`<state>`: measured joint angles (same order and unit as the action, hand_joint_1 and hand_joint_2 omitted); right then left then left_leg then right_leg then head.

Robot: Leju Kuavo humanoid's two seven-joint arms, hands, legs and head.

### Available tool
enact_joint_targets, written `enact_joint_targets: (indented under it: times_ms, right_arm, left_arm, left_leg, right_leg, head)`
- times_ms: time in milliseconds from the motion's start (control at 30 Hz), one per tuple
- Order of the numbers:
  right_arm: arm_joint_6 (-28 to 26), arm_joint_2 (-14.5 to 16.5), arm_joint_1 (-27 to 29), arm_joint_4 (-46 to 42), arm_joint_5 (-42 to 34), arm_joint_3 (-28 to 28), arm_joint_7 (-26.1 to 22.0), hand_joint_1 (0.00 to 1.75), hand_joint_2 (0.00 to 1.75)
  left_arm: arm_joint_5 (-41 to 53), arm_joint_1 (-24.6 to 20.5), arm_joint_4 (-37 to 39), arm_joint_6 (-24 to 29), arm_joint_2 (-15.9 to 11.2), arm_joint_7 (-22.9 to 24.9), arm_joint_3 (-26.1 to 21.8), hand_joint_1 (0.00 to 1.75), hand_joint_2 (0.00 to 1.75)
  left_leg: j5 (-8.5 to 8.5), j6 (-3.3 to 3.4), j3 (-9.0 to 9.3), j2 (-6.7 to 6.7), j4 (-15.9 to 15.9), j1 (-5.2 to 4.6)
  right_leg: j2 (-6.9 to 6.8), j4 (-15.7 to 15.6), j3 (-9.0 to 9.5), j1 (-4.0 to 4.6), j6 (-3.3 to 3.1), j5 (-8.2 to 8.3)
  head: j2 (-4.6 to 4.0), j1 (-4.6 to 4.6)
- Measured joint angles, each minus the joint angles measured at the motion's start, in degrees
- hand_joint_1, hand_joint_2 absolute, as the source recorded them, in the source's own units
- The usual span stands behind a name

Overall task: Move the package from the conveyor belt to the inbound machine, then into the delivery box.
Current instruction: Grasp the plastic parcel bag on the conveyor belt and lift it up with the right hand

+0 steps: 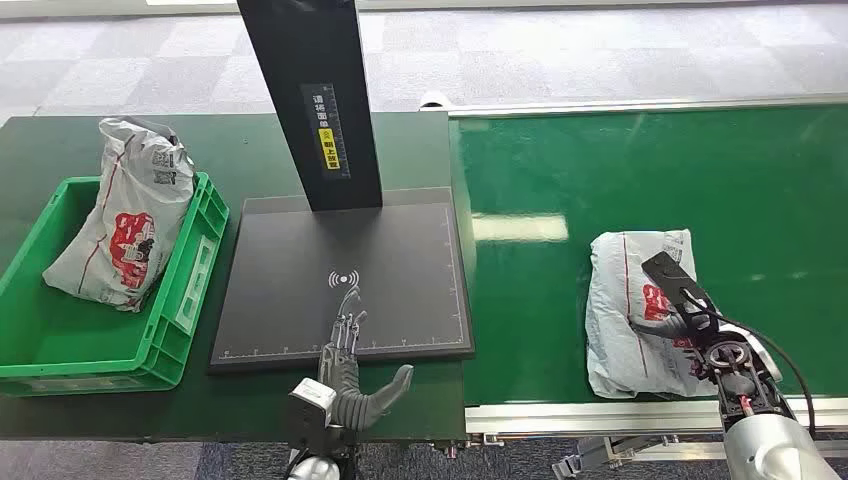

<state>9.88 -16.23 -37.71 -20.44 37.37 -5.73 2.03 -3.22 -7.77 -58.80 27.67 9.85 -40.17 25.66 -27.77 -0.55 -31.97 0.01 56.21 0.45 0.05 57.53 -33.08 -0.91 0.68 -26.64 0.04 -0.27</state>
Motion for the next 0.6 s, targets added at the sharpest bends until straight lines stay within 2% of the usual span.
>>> enact_joint_targets:
  times_ms: [133,267,400,600]
  right_arm:
    - [2.23,0.77,-0.79,1.01,0.54,0.06,2.37,0.02,1.75]
    - [5.45,1.79,-2.11,2.4,2.49,0.84,8.68,1.75,1.75]
    - [4.17,2.44,-2.85,2.99,3.85,1.55,11.23,1.75,1.75]
    - [-2.68,4.46,-3.04,3.13,4.12,1.75,7.08,1.75,1.75]
  left_arm:
    - [-0.16,0.0,0.0,0.34,-0.01,0.0,0.0,0.0,1.75]
    - [-0.34,-0.04,0.09,0.46,-0.01,0.0,0.01,0.0,1.75]
    - [-0.32,-0.06,0.19,1.25,0.0,0.0,0.01,0.0,1.75]
    - [-0.66,1.04,-1.7,3.0,-0.1,0.0,-1.62,0.0,1.75]
  left_leg:
    - [0.0,0.0,0.02,0.01,0.0,0.01]
    - [0.0,-0.01,0.07,0.02,0.0,0.03]
    - [0.0,-0.01,0.1,0.02,-0.01,0.03]
    - [0.0,-0.01,0.16,0.04,-0.02,0.03]
  right_leg:
    - [0.0,0.0,-0.01,0.0,0.0,0.0]
    - [0.01,0.0,0.0,0.02,0.0,0.0]
    - [0.01,0.0,0.08,0.03,0.0,-0.01]
    - [0.02,0.0,0.13,0.03,-0.01,0.0]
  head:
    - [-0.01,-0.01]
    - [-0.01,0.0]
    - [0.0,0.02]
    - [-0.01,0.02]
